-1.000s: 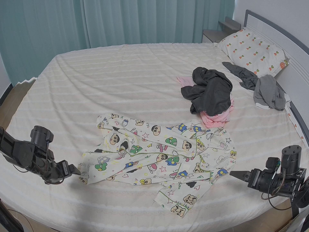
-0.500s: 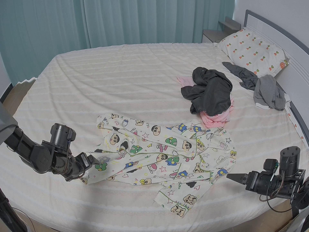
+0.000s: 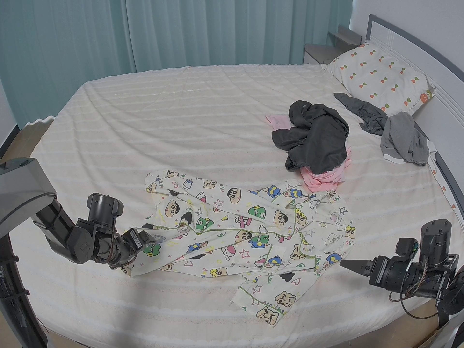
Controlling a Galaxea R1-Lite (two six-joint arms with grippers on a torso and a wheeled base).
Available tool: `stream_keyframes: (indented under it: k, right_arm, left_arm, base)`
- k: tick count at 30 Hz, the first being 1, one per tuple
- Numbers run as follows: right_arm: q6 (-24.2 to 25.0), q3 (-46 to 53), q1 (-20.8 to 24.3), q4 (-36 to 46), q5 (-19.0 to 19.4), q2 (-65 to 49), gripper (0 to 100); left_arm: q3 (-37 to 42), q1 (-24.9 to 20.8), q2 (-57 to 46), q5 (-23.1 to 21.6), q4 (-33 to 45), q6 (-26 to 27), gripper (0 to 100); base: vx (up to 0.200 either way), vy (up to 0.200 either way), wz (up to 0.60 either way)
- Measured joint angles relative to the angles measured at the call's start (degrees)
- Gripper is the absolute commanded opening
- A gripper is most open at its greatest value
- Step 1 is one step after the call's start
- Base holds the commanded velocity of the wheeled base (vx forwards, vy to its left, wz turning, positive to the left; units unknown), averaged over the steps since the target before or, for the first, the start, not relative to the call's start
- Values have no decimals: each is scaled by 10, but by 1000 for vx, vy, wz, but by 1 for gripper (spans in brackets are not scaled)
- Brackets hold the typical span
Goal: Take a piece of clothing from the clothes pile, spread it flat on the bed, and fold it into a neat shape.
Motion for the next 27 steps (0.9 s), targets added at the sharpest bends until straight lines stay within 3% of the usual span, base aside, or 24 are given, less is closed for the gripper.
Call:
stream_keyframes:
  k: [3, 4, 15, 27]
  right_arm:
    - [0, 0, 0, 0, 0, 0, 100]
    - [0, 0, 0, 0, 0, 0, 100]
    - [0, -1, -2, -1, 0, 5, 100]
    - [1, -1, -2, -1, 0, 6, 100]
  left_arm:
    - [-1, 0, 10, -1, -18, 0, 100]
    - [-1, 0, 13, -1, -24, 0, 0]
    - [10, 4, 30, 0, -70, -1, 0]
    - [0, 49, 23, -7, -96, -1, 0]
  base:
    - [0, 0, 0]
    - [0, 0, 0]
    - [0, 0, 0]
    - [0, 0, 0]
